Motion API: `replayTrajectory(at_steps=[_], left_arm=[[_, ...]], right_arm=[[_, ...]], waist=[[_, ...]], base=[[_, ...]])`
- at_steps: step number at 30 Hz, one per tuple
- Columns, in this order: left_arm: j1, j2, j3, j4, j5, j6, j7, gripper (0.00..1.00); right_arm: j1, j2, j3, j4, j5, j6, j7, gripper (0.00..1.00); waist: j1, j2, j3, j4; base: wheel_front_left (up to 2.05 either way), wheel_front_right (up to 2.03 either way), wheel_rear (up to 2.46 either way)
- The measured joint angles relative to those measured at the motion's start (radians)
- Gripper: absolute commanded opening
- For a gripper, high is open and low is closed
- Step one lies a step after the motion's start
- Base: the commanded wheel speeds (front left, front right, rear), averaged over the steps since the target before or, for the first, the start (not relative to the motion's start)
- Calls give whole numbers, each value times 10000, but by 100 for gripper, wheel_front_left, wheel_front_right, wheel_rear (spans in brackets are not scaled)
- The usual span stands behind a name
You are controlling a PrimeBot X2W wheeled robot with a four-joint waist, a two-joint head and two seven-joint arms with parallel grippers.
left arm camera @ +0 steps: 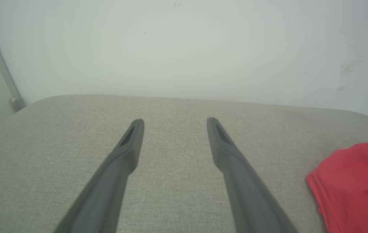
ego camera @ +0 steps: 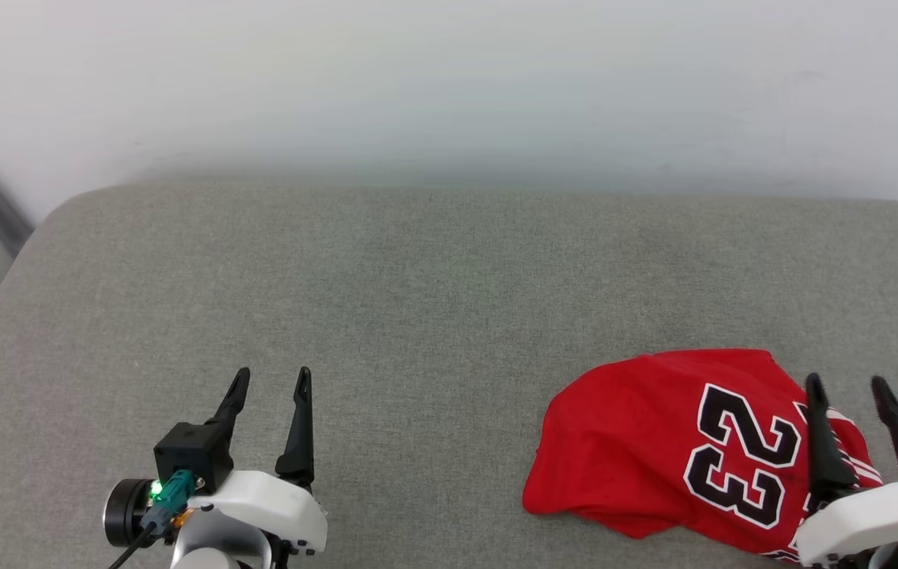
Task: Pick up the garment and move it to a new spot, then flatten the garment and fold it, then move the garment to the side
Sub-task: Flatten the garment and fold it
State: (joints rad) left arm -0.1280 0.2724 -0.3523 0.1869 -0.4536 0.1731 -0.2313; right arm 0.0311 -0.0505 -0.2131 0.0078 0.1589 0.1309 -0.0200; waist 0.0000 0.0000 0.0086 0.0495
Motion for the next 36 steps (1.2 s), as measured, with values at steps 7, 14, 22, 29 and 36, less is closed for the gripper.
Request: replayTrajectory(at_steps=[7,14,22,29,36], left_arm=[[271,176,-52,-138,-10,105,194,100],[593,395,-82,-305,-2,211,441,100],[292,370,-583,-516,13,-17,1068,100],[-1845,-424,-1877,-326,180,-1076,2410,100],[-4095,-1003,-2934,853,54,-2284,4658,100]], right_arm=[[780,0,1354,-1145,-458,2,-44,100],[1576,2,1685,-1814,-198,0,159,100],[1586,2,1701,-2063,-84,0,293,100],[1357,2,1701,-2468,-102,0,297,100],[846,0,1804,-2698,-84,0,232,100]], waist=[[0,0,-355,-109],[0,0,-539,-345],[-1,0,-471,-457],[0,0,-27,-579],[1,0,943,-945]], base=[[0,0,0],[0,0,0],[0,0,0],[0,0,0],[0,0,0]])
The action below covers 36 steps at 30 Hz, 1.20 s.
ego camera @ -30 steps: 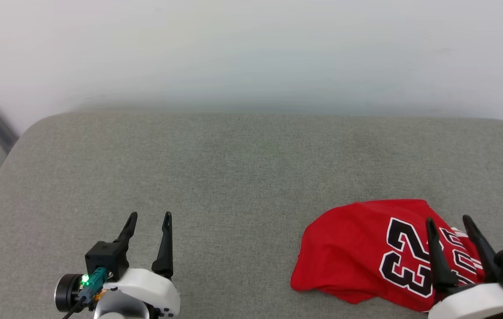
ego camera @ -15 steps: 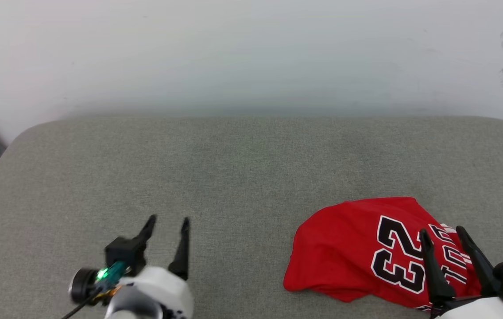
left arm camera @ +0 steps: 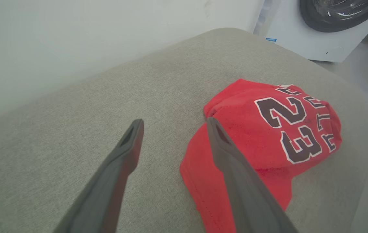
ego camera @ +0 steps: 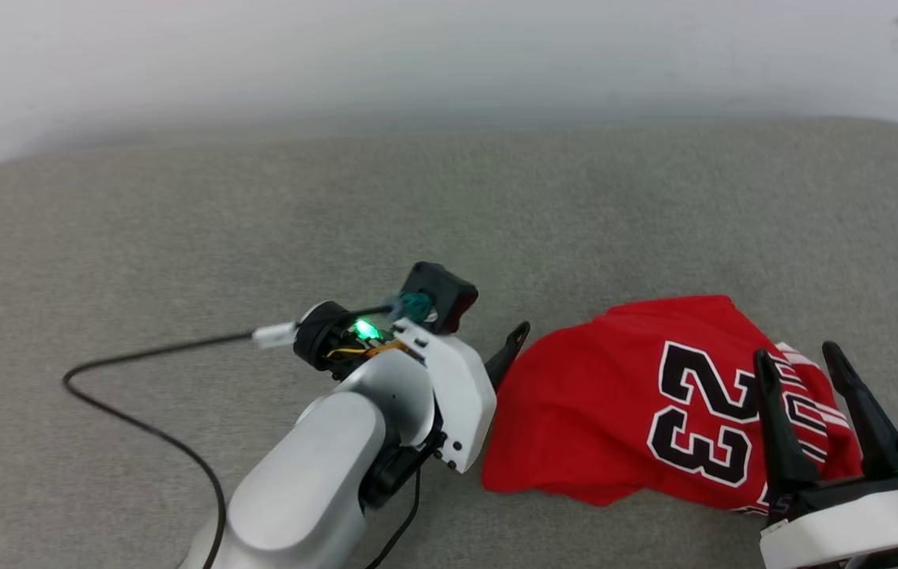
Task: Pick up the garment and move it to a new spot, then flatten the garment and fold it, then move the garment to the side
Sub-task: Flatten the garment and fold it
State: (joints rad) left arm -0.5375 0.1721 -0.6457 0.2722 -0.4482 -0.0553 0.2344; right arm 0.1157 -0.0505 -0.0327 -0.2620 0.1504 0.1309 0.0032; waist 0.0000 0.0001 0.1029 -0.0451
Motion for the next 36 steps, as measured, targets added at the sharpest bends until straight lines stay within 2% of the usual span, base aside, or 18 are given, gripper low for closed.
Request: replayTrajectory(at_steps=[5,9,14,15,16,17,20,23,25,31,36], left_arm=[[-796,-140,-558,1116,-543,-430,2006,100],[-1058,-134,-1007,1848,-951,-602,3306,100],[-1457,2,-1672,2326,-1277,-702,4399,100],[-1536,40,-1822,2366,-1273,-727,4531,64],[-1615,50,-1906,2406,-1308,-727,4629,37],[-1690,75,-2015,2437,-1335,-727,4677,0],[-1833,134,-2222,2529,-1321,-729,4493,0],[-1851,215,-2232,2554,-1116,-734,3741,0],[-1909,364,-2071,2495,-959,-552,3173,0],[-1937,1062,-1379,1323,-746,105,1797,0],[-751,2092,-610,-31,-1020,1026,1404,0]], right_arm=[[-280,0,119,102,102,0,-207,100],[-475,0,188,339,353,0,-454,100],[-763,-2,280,686,520,0,-746,100],[-805,0,299,729,525,0,-786,100],[-826,-2,295,788,548,0,-826,100],[-857,0,299,855,577,0,-861,100],[-936,0,301,991,604,0,-922,100],[-948,0,196,1078,606,0,-959,100],[-944,-2,81,1108,600,0,-951,100],[-794,0,-115,1101,525,0,-809,100],[-535,4,-238,980,508,0,-623,100]], waist=[[0,0,667,-371],[1,0,1138,-659],[0,0,1524,-1002],[0,0,1571,-1056],[0,0,1608,-1104],[0,0,1628,-1142],[0,0,1621,-1177],[0,0,1518,-1128],[0,0,1403,-1046],[0,0,888,-626],[0,0,416,-65]], base=[[0,0,0],[0,0,0],[0,0,0],[0,0,0],[0,0,0],[0,0,0],[0,0,0],[0,0,0],[0,0,0],[0,0,0],[0,0,0]])
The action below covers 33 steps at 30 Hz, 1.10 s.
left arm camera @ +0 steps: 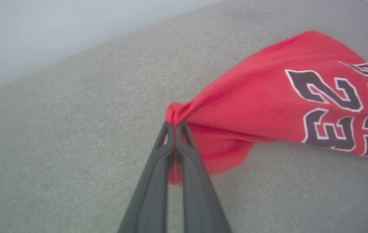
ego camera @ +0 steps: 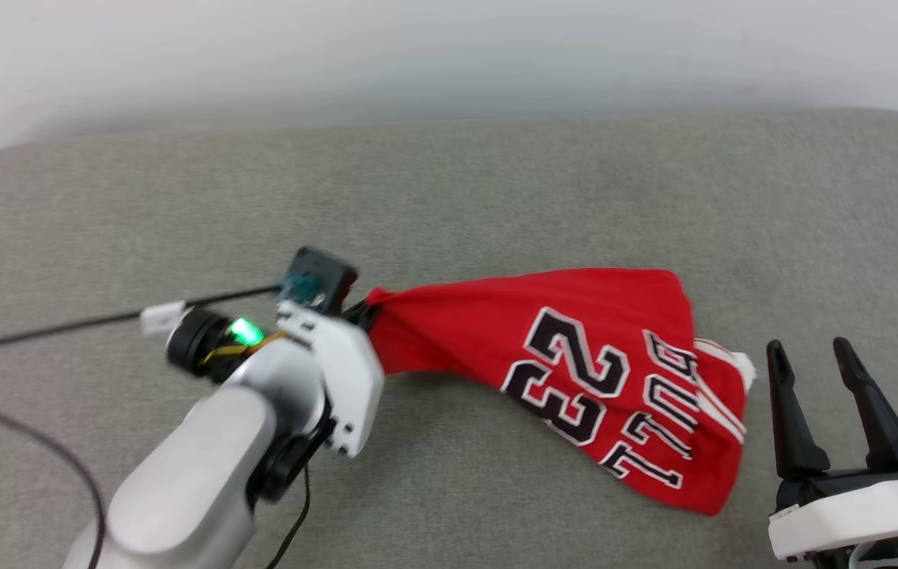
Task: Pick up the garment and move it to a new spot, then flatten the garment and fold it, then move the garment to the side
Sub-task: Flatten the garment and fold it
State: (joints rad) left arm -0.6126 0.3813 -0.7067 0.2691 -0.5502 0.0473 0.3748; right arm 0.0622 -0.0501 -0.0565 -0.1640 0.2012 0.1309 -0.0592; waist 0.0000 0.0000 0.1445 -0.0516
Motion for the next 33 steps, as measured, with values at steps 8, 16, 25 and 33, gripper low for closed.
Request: replayTrajectory(at_steps=[8,16,25,33], left_arm=[[3714,1114,1164,-1507,-1294,1726,-209,0],[6585,617,1384,-1684,-2577,2339,-662,100],[5979,623,1576,-2483,-1791,2167,-2107,100],[4080,324,1818,-3110,-569,1896,-4013,100]], right_arm=[[247,-4,-61,-150,23,0,247,100],[449,-4,-2,-232,31,0,433,100],[599,-4,38,-305,-42,0,686,100],[437,-4,186,-418,-52,0,761,100]], waist=[[0,0,-620,851],[-1,0,-1058,1064],[-1,0,-1391,995],[-1,0,-1258,592]], base=[[0,0,0],[0,0,0],[0,0,0],[0,0,0]])
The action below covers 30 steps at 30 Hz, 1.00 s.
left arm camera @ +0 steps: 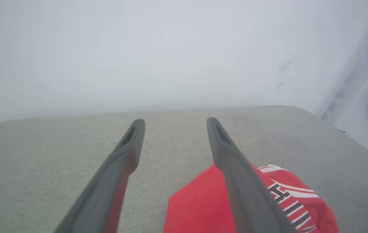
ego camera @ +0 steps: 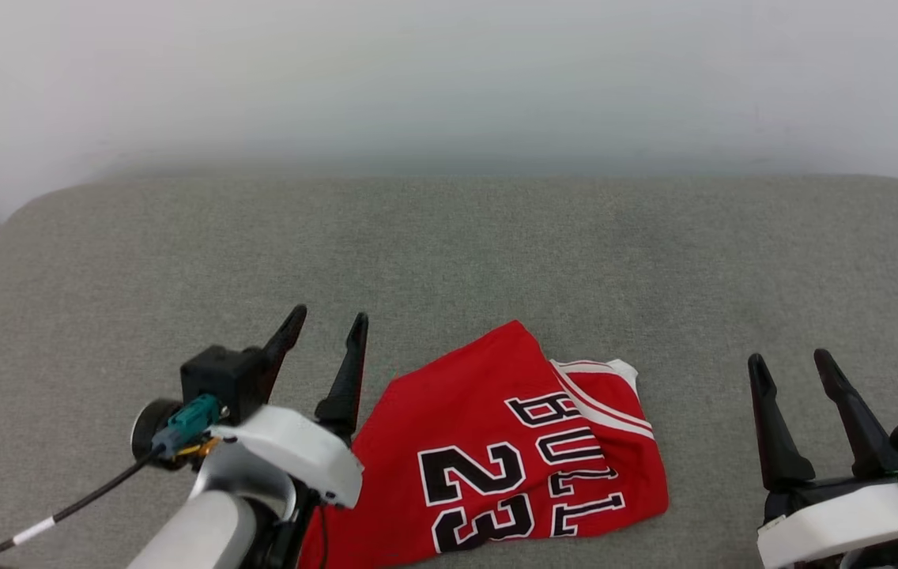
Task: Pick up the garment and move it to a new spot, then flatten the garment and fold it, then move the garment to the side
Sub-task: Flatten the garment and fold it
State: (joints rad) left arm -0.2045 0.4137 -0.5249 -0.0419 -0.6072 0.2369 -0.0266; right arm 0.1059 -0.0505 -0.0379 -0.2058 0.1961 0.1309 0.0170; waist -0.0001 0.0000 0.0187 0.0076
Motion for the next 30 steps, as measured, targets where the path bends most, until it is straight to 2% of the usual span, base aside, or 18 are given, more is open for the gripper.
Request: replayTrajectory(at_steps=[4,8,11,15,17,20,25,30], left_arm=[[-1313,-284,-46,351,199,-385,-161,100],[-2764,-418,-217,1057,29,-1260,267,100],[-3731,-393,-468,1839,-173,-1981,991,100],[-4657,-234,-1055,2922,-491,-2966,2546,100],[-5047,-59,-1440,3440,-629,-3285,3440,100],[-5330,125,-1944,4033,-867,-3519,4474,100],[-5520,362,-2677,4961,-1193,-3611,5965,100],[-5603,242,-2805,5428,-1770,-3634,6807,100]], right_arm=[[-381,0,150,-50,21,0,-13,100],[-802,0,303,-21,69,0,-125,100],[-1033,0,355,146,163,0,-263,100],[-1226,-2,410,439,268,0,-477,100],[-1283,0,470,604,378,0,-596,100],[-1346,0,481,786,441,0,-792,100],[-1538,-2,508,1026,495,0,-978,100],[-1681,-2,585,1080,270,0,-1154,100]], waist=[[0,0,398,-245],[1,0,922,-548],[1,0,1351,-817],[1,0,1873,-1179],[2,0,2095,-1358],[2,0,2380,-1583],[2,0,2690,-1821],[2,0,2667,-1858]], base=[[0,0,0],[0,0,0],[0,0,0],[0,0,0],[0,0,0],[0,0,0],[0,0,0],[0,0,0]])
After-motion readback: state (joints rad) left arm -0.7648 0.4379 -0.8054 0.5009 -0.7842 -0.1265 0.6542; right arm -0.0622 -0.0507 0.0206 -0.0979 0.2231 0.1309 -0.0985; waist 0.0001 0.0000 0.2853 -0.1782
